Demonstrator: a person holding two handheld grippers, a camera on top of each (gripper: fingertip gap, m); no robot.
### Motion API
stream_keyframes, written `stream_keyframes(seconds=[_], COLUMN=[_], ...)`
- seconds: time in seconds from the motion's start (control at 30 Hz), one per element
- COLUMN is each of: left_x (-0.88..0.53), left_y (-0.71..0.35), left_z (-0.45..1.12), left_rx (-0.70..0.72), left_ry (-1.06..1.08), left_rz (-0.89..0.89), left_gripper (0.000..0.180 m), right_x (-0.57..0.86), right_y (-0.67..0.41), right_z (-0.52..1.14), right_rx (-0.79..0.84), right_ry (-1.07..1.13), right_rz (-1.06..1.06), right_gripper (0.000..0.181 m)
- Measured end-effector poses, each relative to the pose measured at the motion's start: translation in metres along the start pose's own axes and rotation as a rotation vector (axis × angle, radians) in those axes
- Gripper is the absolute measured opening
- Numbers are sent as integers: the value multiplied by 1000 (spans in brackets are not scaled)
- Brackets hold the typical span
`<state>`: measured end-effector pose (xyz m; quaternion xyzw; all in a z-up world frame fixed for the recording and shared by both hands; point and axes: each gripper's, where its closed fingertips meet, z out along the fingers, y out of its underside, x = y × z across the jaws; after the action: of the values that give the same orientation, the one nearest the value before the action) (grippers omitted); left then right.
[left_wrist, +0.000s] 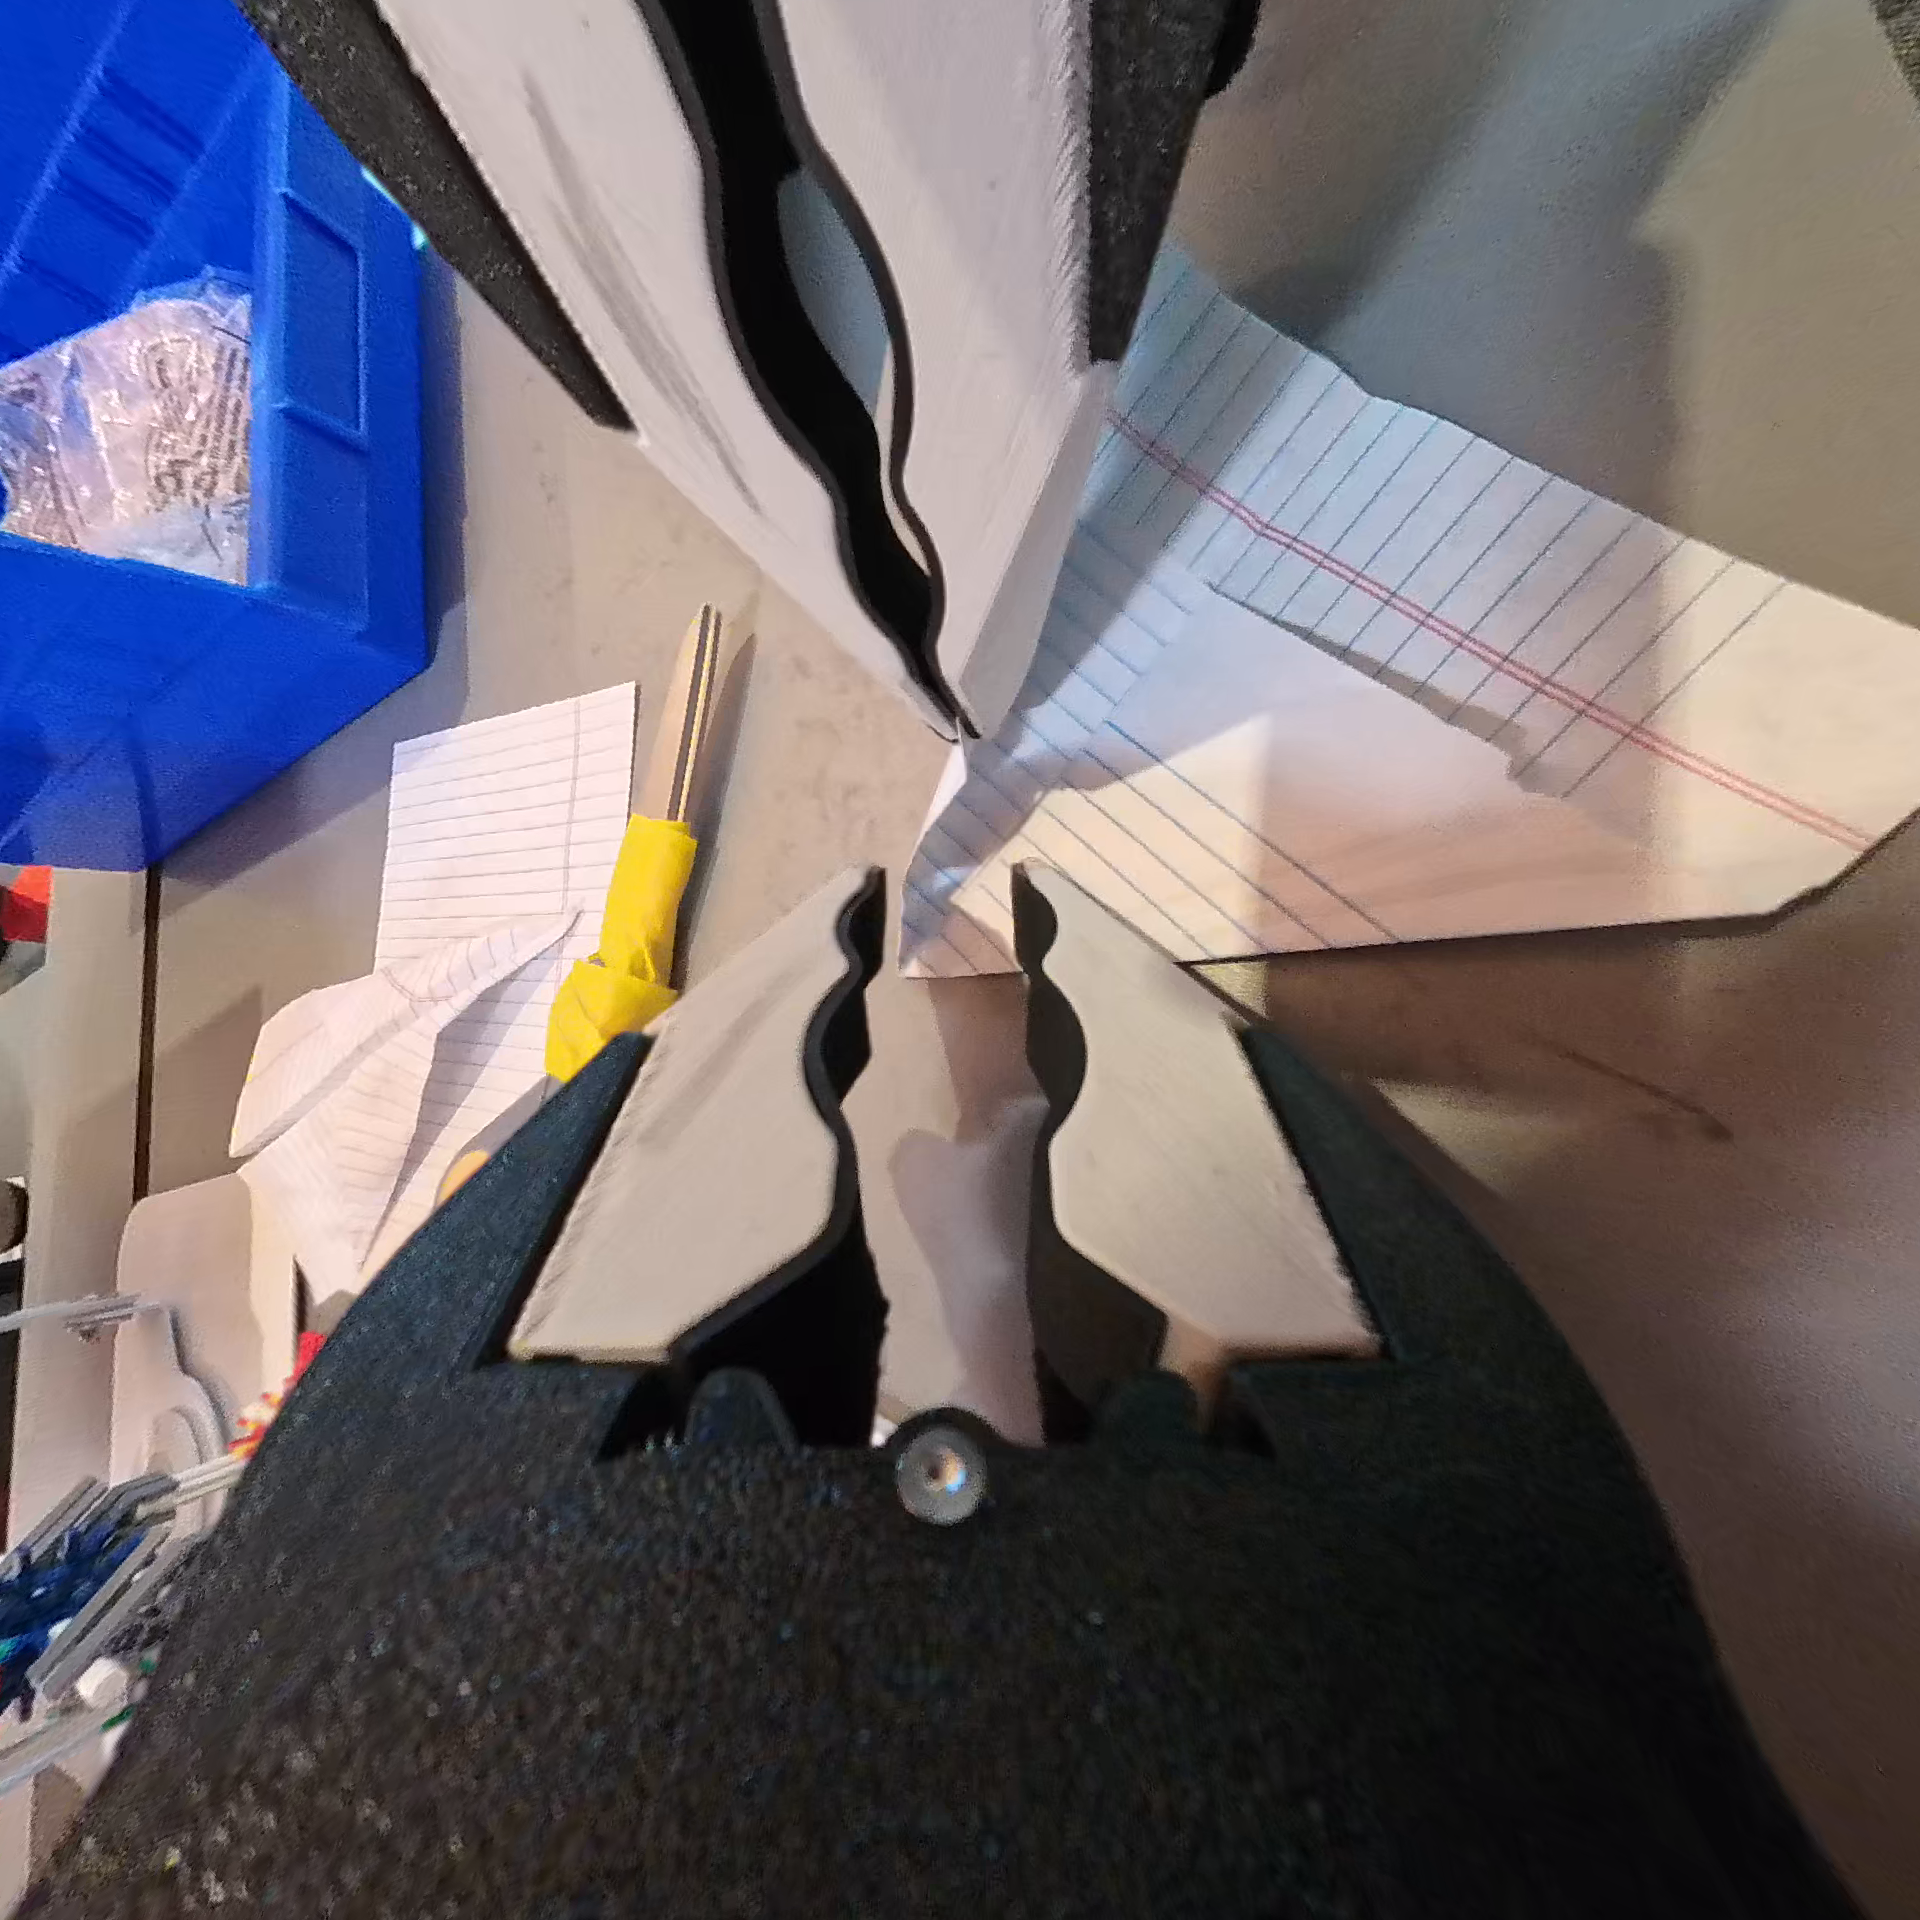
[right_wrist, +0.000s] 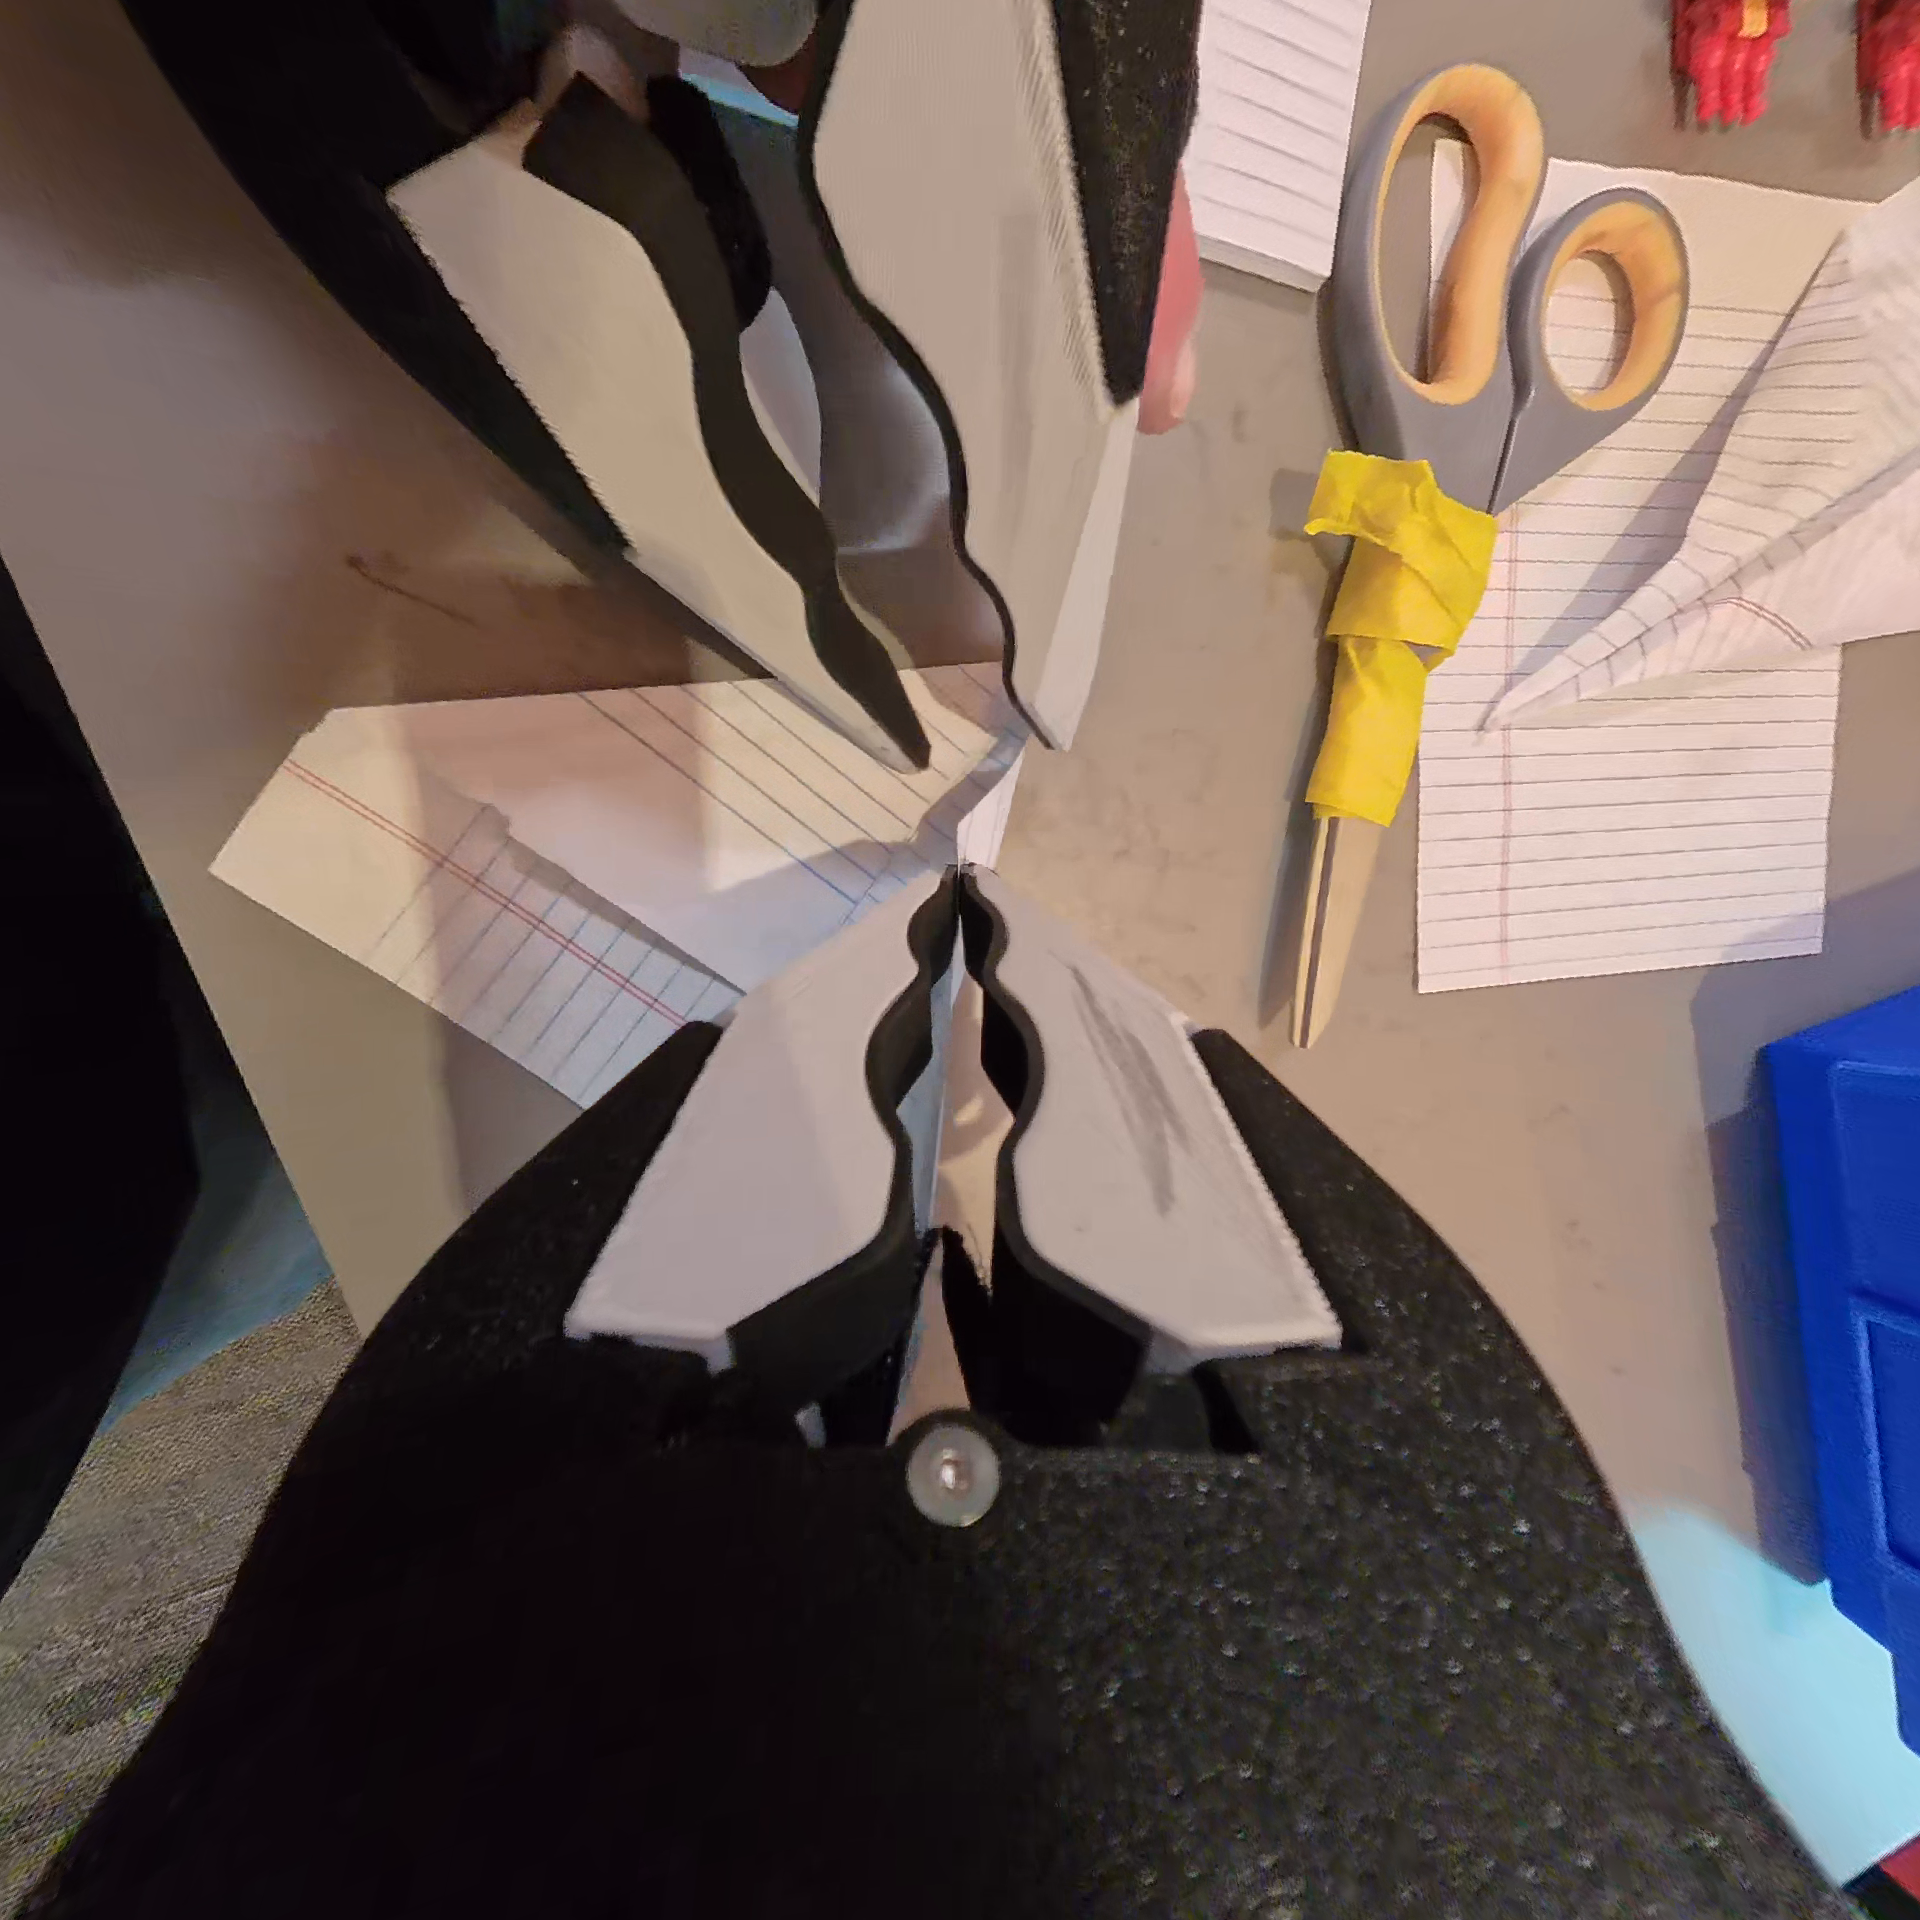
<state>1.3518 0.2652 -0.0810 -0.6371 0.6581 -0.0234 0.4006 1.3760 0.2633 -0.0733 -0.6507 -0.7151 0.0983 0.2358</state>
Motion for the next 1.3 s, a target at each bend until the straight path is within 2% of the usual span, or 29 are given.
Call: stream_keyframes(seconds=[0.1, 0.37, 0.47, 0.63, 0.7, 0.77, 0.8, 0.93, 1.03, 1.2, 1.23, 1.3], left_x=[0, -31, -51, -78, -78, -79, -79, -69, -64, -21, -15, -8], left_y=[0, 6, 0, -29, -38, -45, -47, -53, -53, -33, -27, -20], left_z=[1, -5, -12, -32, -36, -39, -40, -42, -42, -18, -14, -11], left_rx=[-6, -8, 46, 187, 220, 271, 288, 316, 289, 173, 149, 123], left_ry=[-11, -62, -78, -89, -55, -38, -43, -75, -187, -134, -118, -96], left_rz=[37, -188, -315, -404, -447, -478, -481, -314, -76, 193, 210, 199], left_gripper=[19, 59, 60, 61, 61, 52, 39, 0, 0, 0, 2, 22], right_x=[0, 25, 44, 59, 51, 41, 39, 26, 13, -10, -14, -25], right_y=[1, -6, -14, -35, -42, -48, -49, -54, -52, -29, -23, -14], right_z=[0, -27, -50, -91, -96, -99, -100, -105, -101, -70, -63, -49], right_rx=[-1, 56, 74, 55, 60, 92, 98, 135, 140, 124, 112, 95], right_ry=[13, 80, 203, 468, 493, 498, 505, 482, 435, 257, 222, 155], right_rz=[-6, 33, -55, -286, -357, -415, -420, -441, -490, -403, -383, -362], right_gripper=[0, 0, 0, 0, 0, 0, 0, 0, 0, 0, 0, 0])
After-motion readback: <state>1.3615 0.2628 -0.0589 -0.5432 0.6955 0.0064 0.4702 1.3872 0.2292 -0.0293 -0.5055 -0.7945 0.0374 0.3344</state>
